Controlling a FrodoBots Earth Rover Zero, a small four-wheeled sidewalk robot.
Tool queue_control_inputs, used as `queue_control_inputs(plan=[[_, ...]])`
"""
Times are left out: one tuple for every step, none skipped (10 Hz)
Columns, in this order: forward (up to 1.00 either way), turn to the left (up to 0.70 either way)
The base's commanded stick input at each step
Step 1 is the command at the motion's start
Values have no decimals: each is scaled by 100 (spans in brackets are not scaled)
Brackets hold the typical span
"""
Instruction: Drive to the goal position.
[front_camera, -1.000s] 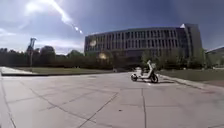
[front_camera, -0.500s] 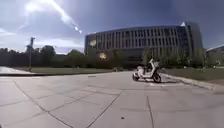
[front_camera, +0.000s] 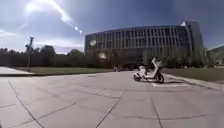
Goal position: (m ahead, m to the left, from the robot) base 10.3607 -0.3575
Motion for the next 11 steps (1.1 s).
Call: queue_control_inputs(plan=[[50, 0], [50, 0], [50, 0], [50, 0], [50, 0], [50, 0], [50, 0], [50, 0], [50, 0], [50, 0], [50, 0]])
